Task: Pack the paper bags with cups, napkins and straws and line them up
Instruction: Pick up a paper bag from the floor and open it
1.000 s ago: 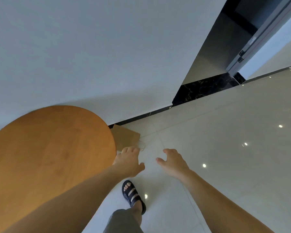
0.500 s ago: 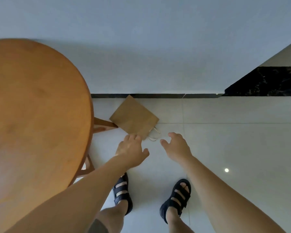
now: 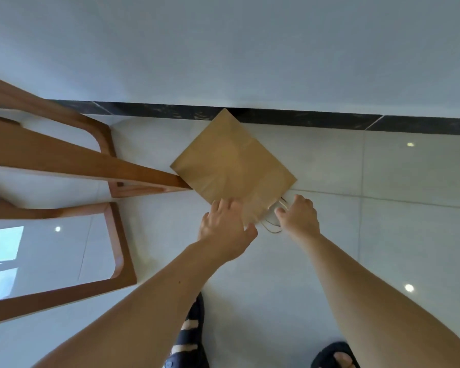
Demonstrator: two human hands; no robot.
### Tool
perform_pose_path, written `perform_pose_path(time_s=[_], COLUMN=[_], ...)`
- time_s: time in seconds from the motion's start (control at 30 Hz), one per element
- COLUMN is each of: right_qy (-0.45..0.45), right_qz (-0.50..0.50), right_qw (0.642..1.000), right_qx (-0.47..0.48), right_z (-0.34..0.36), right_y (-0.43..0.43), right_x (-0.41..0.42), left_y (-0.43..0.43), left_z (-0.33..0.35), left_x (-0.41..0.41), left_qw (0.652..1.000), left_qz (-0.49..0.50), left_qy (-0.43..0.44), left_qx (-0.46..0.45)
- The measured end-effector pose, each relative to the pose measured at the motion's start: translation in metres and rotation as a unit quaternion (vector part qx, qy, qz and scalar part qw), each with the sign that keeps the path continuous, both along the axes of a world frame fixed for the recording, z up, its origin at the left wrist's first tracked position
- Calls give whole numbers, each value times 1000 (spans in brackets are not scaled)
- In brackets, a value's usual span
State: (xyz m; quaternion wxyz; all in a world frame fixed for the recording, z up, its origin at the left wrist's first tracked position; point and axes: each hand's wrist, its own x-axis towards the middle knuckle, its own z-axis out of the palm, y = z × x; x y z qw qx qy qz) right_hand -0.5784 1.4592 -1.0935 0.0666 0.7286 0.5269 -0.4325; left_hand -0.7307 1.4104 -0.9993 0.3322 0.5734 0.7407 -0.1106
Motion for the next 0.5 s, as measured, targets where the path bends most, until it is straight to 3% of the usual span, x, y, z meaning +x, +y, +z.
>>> perform_pose_path(time_s=[0.27, 0.5], right_qy=[-7, 87], right_qz=[-5, -33], right_qw=[1000, 991], right_qx=[1, 97], right_z=[-14, 124], right_y=[0, -1], right_x=[2, -2], left_y=[-9, -15], left_z=[0, 97], left_x=[-4, 5], left_qw=[1000, 999], left_qz=[20, 23], left_qy=[-15, -43], left_qx=[1, 2])
